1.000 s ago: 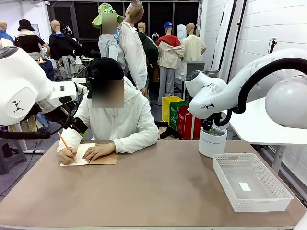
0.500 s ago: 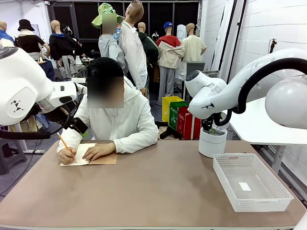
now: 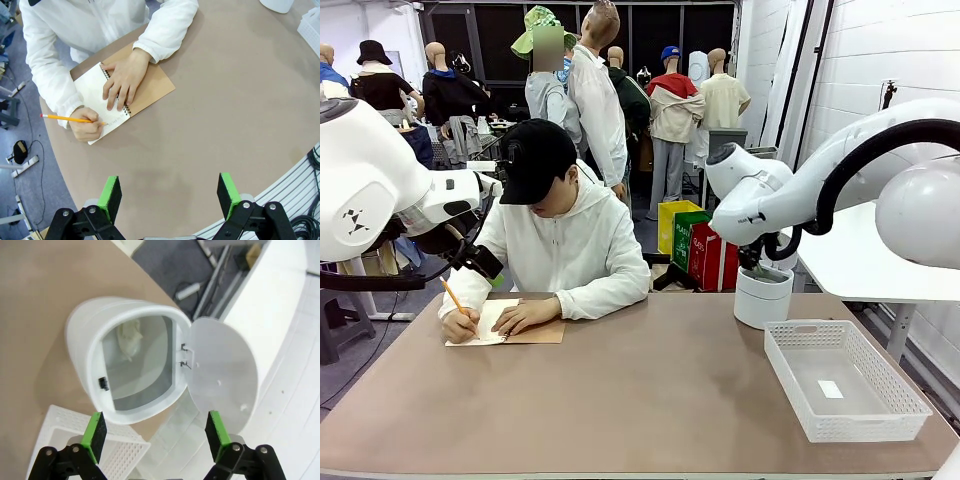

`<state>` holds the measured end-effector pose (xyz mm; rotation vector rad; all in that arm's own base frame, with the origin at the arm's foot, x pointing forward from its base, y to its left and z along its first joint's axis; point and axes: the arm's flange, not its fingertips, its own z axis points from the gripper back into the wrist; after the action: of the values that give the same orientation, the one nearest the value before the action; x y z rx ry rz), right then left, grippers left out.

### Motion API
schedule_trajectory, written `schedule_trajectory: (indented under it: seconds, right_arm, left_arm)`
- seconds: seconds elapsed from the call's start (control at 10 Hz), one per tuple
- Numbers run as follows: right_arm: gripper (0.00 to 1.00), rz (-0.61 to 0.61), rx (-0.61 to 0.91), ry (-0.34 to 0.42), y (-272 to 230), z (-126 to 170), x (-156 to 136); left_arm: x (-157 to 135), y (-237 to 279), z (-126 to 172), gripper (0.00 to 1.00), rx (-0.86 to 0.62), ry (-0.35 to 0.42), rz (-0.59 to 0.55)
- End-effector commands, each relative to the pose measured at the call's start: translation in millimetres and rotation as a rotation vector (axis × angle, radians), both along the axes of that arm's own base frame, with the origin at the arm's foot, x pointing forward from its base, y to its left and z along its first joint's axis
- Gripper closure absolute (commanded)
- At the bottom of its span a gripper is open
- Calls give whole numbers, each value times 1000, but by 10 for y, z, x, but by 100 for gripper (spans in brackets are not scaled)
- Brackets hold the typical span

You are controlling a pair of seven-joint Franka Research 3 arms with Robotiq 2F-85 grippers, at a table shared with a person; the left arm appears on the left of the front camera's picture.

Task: Sort the paper based on its condition.
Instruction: If a person hands you a paper, place it in the Organizing basket , and if it's crumpled, put it in the Trash can.

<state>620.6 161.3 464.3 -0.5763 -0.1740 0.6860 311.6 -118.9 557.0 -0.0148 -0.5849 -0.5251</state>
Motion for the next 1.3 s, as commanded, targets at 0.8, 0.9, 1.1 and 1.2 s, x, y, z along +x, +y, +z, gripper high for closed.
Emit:
schedule_trajectory:
  seconds: [0.8, 0.9, 1.1, 1.2]
  right_arm:
    - [0, 361, 520, 111, 484, 735, -1190]
    - [0, 389, 544, 136, 528, 686, -1319]
    - [0, 447, 533, 171, 590, 583, -1453]
    - [0, 467, 483, 146, 583, 542, -1436]
  left_arm:
    - [4, 8, 2, 0, -8, -2, 1]
    - [4, 8, 2, 0, -8, -2, 1]
    - [4, 8, 2, 0, -8, -2, 1]
    - [4, 8, 2, 0, -8, -2, 1]
